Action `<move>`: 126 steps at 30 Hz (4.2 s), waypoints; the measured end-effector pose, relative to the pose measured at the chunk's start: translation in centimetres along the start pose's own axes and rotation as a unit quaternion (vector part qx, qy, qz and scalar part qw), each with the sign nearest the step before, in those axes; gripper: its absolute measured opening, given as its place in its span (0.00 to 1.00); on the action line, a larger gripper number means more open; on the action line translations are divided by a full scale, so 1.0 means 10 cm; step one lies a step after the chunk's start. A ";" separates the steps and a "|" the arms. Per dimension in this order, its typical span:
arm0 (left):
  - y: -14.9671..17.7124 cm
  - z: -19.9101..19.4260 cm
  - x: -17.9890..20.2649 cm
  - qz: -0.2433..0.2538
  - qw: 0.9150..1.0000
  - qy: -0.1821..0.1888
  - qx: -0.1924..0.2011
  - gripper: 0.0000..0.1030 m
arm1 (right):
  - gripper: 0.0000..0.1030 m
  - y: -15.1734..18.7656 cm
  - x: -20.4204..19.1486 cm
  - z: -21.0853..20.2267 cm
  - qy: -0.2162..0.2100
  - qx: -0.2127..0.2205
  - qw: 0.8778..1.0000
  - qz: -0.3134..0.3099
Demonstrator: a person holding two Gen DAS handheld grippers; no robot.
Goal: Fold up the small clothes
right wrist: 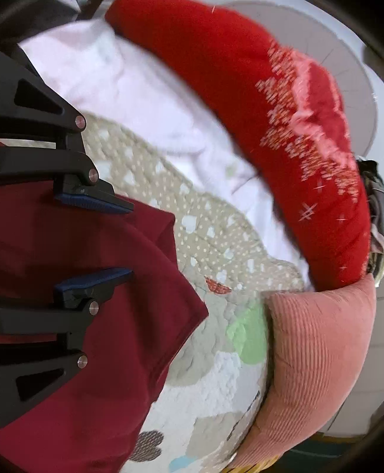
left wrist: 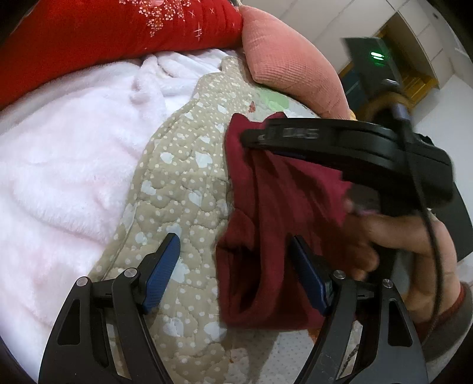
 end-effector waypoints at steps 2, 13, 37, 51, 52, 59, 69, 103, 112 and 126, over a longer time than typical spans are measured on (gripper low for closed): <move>-0.01 0.00 0.00 -0.001 1.000 0.001 0.000 0.75 | 0.37 0.00 -0.01 0.05 0.008 -0.008 1.000 -0.002; -0.02 0.00 -0.01 0.000 1.000 -0.001 0.001 0.75 | 0.78 0.02 -0.04 0.17 0.071 -0.038 0.997 -0.010; -0.18 0.13 0.34 -0.007 0.997 0.071 0.031 0.70 | 0.16 0.00 0.34 -0.37 -0.046 0.032 0.997 0.060; -0.17 0.29 0.39 0.020 0.998 0.059 0.014 0.37 | 0.47 -0.08 0.20 0.19 0.052 -0.032 0.997 -0.037; -0.17 0.29 0.40 0.020 0.998 0.062 0.013 0.34 | 0.41 -0.08 0.21 0.18 0.051 -0.026 0.998 -0.033; -0.15 0.12 0.69 0.049 0.995 0.079 0.030 0.25 | 0.17 0.00 0.37 -0.36 -0.032 0.041 0.998 0.037; 0.06 -0.06 1.47 0.109 0.991 0.075 0.033 0.23 | 0.16 0.23 0.84 -1.36 -0.055 0.099 0.993 0.045; 0.65 0.06 2.24 0.239 0.971 0.032 -0.008 0.56 | 0.51 1.70 2.63 -2.32 -0.014 0.100 0.975 0.198; 0.89 0.34 2.20 0.233 0.972 0.005 -0.032 0.56 | 0.38 1.67 2.43 -2.04 -0.038 0.087 0.975 0.201; 0.99 0.36 2.41 0.285 0.958 -0.004 -0.029 0.66 | 0.20 1.61 2.79 -1.98 0.046 0.100 0.983 0.149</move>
Point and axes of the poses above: each gripper's, at about its wrist camera, not at the fingertips, and z roughly the way its jaws point, x to its right, y to its underside, the point moved 9 cm from there along z, roughly the way its jaws point, and after that the axes turned 2 degrees about x, right-handed, at the moved point
